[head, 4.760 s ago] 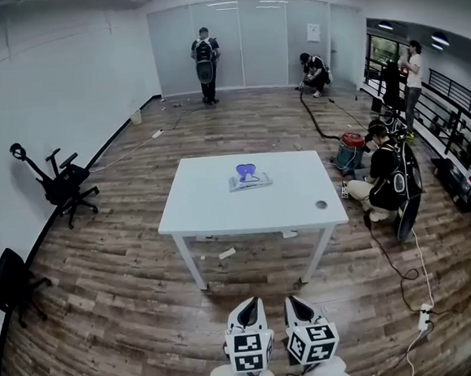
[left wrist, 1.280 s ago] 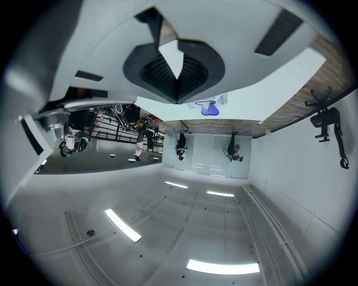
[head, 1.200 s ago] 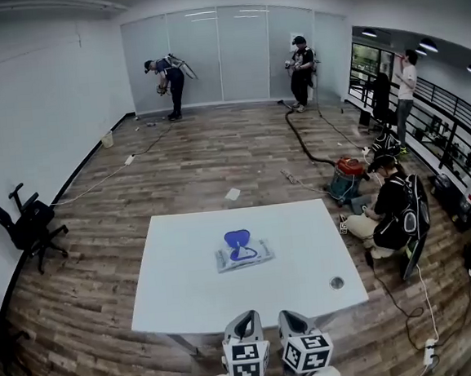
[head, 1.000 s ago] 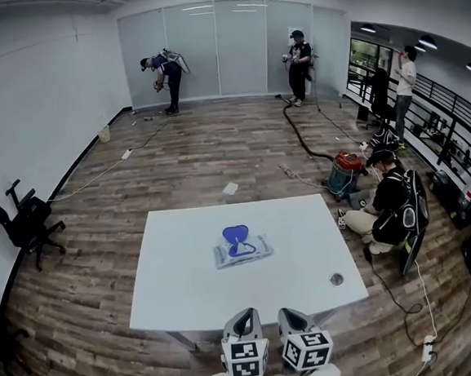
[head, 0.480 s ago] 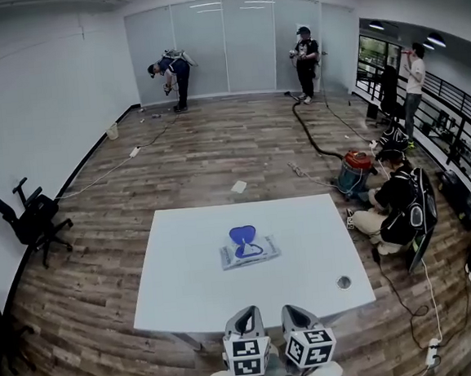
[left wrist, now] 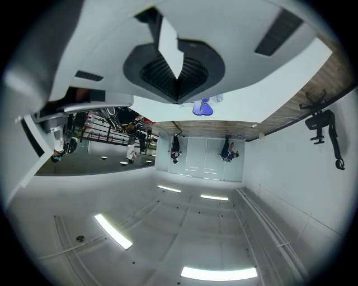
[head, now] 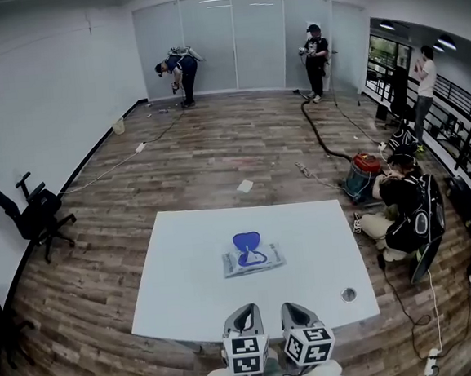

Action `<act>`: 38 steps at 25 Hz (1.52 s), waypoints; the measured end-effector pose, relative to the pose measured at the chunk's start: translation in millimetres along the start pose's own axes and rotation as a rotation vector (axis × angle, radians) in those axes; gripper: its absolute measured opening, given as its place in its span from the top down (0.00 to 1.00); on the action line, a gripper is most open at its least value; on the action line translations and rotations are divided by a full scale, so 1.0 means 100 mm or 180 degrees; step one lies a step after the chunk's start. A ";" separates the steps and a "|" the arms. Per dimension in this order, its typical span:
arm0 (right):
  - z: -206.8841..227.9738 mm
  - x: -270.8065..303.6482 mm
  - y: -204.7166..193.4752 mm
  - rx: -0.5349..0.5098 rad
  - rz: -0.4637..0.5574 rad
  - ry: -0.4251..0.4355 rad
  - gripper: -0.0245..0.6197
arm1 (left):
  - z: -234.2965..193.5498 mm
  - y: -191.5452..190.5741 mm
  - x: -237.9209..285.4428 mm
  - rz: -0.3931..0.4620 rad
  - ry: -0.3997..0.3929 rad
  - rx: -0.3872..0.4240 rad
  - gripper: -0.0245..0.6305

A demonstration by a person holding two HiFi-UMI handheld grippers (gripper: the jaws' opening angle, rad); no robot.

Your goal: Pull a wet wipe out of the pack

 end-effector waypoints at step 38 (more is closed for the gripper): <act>0.30 1.34 0.68 -0.0059 -0.0184 0.0418 0.95 | -0.50 0.43 1.12 -0.0119 0.0434 -0.0167 0.97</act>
Point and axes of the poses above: the fingertips, and each gripper's own axes: x forward along the fingers, z to its right, y out of its top, the point moved 4 cm from there along -x, backward along the fingers, and after that the axes turned 6 degrees about -y, right-handed, at the moved point
